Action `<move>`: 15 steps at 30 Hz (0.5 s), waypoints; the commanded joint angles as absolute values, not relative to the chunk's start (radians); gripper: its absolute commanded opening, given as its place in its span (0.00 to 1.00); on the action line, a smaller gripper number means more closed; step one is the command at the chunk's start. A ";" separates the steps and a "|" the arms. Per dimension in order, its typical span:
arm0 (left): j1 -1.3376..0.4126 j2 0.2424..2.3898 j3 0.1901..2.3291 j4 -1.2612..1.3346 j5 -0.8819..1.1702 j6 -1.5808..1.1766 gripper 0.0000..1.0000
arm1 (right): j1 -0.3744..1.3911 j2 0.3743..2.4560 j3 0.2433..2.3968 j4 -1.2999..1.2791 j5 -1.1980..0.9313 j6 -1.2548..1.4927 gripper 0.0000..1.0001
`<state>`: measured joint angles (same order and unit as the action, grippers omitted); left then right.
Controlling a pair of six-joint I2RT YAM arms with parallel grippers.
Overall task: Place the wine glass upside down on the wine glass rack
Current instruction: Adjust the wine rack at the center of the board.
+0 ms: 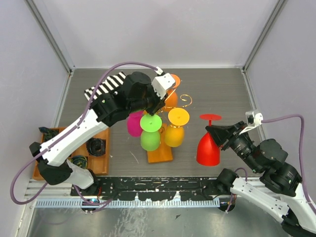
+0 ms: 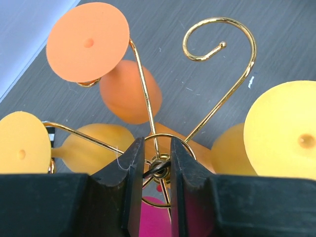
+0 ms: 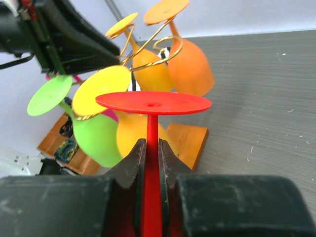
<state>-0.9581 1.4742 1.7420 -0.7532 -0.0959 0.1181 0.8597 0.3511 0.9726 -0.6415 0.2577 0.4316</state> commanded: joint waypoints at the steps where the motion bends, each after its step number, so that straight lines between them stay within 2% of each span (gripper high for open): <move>1: -0.945 1.407 1.693 -0.763 -0.002 0.193 0.05 | 0.858 0.326 0.923 -0.490 0.371 0.427 0.01; 15: -0.944 1.322 1.578 -0.688 0.043 0.210 0.03 | 0.858 0.288 0.545 0.199 0.383 0.098 0.01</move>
